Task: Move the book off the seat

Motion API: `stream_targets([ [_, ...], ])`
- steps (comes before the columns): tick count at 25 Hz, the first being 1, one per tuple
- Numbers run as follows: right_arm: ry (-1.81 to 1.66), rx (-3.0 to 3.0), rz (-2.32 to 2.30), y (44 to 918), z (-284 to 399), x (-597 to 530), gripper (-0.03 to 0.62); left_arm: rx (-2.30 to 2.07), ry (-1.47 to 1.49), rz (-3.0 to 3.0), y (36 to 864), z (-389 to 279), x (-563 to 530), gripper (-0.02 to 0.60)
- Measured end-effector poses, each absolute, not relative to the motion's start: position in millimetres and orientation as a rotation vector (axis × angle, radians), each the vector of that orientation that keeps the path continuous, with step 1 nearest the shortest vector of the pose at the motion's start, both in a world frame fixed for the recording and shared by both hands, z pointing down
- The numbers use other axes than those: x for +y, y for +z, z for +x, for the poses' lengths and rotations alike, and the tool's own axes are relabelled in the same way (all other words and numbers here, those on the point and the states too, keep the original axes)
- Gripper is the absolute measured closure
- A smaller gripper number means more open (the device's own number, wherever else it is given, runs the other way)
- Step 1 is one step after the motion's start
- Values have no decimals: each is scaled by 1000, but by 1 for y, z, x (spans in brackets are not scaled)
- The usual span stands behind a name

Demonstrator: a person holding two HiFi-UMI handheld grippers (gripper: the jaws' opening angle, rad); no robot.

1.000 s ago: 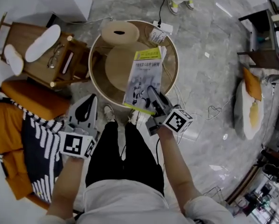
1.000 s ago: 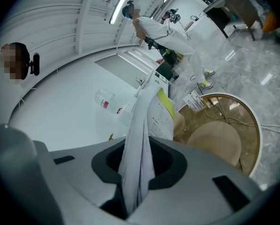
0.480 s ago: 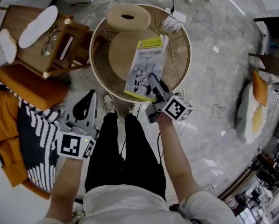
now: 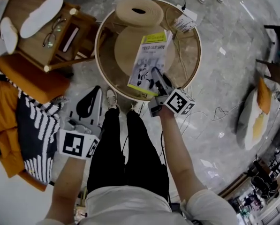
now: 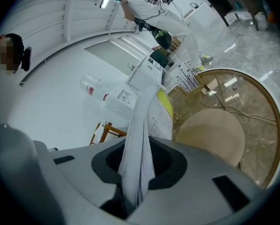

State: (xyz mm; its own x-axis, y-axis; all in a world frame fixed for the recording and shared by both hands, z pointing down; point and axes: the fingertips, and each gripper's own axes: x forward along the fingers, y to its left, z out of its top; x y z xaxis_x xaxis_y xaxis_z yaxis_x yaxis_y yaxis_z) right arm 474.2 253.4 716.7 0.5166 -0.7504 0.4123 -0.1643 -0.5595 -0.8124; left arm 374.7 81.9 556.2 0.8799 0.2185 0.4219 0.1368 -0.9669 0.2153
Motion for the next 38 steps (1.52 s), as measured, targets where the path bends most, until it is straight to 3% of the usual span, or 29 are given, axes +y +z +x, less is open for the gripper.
stream_targets([
  [38,-1558,531,-2131,869,454,315,487,285,736,2839,580,368,81,566],
])
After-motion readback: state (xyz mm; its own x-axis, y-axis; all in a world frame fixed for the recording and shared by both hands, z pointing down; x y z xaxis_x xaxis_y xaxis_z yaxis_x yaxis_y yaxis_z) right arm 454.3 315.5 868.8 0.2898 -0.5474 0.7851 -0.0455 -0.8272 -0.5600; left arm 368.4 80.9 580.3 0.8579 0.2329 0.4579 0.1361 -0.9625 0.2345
